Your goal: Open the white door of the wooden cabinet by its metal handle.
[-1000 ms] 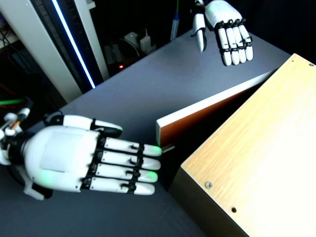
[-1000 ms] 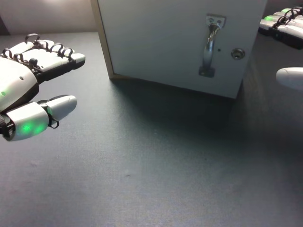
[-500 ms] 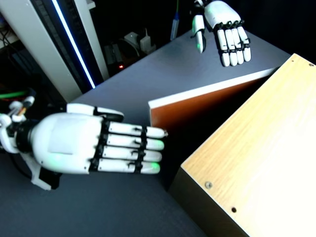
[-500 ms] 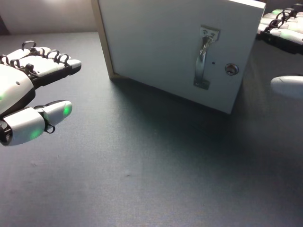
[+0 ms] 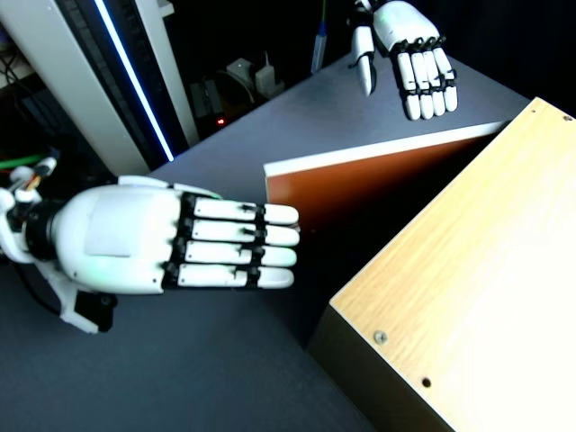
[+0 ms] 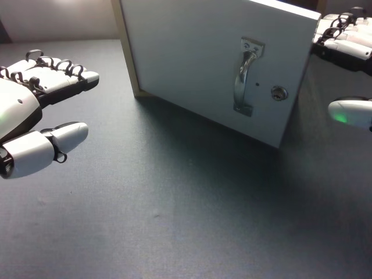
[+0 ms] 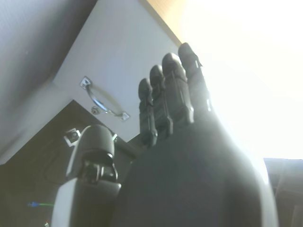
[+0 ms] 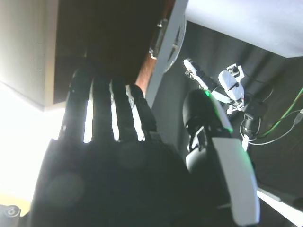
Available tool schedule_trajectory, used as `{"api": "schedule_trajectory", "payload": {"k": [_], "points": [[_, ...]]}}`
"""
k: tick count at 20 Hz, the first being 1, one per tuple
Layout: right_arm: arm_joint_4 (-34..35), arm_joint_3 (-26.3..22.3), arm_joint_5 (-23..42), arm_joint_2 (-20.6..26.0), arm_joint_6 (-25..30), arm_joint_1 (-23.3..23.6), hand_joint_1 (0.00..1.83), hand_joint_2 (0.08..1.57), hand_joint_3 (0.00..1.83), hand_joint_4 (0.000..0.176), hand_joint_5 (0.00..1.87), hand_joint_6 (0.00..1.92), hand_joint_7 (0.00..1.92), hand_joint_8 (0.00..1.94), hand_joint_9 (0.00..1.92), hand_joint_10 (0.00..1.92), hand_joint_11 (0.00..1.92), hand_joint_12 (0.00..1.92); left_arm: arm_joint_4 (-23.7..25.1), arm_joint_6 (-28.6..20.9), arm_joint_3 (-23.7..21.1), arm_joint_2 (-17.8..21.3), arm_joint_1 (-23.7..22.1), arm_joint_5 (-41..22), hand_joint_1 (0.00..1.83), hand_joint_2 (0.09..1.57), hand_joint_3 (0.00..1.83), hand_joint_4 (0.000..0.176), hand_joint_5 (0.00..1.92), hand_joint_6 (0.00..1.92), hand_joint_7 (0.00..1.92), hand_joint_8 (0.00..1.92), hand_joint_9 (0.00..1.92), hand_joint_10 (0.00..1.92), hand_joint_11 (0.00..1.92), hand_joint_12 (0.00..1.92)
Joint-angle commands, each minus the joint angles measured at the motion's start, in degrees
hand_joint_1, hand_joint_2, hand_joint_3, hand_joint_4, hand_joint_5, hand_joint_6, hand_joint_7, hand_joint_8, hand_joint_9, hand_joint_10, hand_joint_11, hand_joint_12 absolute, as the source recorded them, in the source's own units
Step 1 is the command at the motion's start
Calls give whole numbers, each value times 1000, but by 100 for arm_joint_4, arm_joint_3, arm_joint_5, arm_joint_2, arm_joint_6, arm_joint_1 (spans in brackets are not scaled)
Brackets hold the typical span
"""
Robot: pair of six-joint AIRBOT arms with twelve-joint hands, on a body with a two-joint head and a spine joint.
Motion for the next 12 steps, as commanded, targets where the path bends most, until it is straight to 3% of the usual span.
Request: {"api": "schedule_trajectory", "payload": {"k": [1,7,8,12], "points": [[161,-10,707,15,72,71,182,1410,0,0,0,0,0,0,0,0,0,0,-64,-29,26,-10,-20,-734,133,1492,0,0,278,1,292,2,249,1,96,263],[-17,-18,826,-105,237,74,145,1394,0,0,0,0,0,0,0,0,0,0,-143,-161,16,-6,131,-922,68,1468,0,0,281,1,296,3,243,1,71,266],[-67,-17,828,-133,268,75,192,1406,1,0,0,0,0,0,0,0,4,1,-166,-189,15,-5,165,-955,76,1461,0,0,280,0,294,0,239,1,6,397],[-149,-18,883,-186,366,81,196,1412,3,0,0,0,0,0,0,0,0,0,-214,-213,-3,29,217,-1040,99,1483,6,0,281,1,290,0,242,2,0,458]]}}
